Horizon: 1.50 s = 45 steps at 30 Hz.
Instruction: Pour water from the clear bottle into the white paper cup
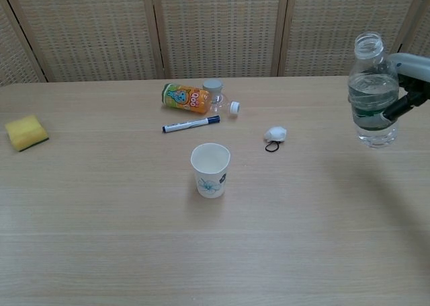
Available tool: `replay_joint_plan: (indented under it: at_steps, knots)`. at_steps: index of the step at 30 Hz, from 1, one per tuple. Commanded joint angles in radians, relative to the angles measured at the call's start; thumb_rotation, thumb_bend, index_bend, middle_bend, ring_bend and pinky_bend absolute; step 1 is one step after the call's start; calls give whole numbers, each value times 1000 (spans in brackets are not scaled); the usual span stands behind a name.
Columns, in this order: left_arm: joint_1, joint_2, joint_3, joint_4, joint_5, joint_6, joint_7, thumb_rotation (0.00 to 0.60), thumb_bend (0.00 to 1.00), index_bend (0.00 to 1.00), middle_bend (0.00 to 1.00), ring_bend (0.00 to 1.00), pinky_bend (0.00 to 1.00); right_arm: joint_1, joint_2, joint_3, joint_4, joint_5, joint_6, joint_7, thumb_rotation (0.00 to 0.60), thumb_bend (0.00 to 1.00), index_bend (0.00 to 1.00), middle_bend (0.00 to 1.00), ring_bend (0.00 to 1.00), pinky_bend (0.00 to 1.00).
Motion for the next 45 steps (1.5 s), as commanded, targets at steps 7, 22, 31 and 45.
replay_joint_plan:
  at_steps: [7,22,31,45]
  knots:
    - [-4,5,1,4,-1,-11,-14,600,0,0,0,0,0,169,-80,43,-132,291,45,-619,600,962,565,587,607,738]
    - [-14,9,2,5,-8,-31,-23,600,0,0,0,0,0,306,-273,49,-171,525,248,-1066,600,962,565,590,612,751]
    - [-16,11,2,5,-12,-36,-27,600,0,0,0,0,0,339,-336,48,-114,555,279,-1125,600,962,565,590,613,751]
    - [-21,17,1,7,-24,-49,-42,600,0,0,0,0,0,370,-455,28,20,539,359,-1236,600,962,565,596,623,753]
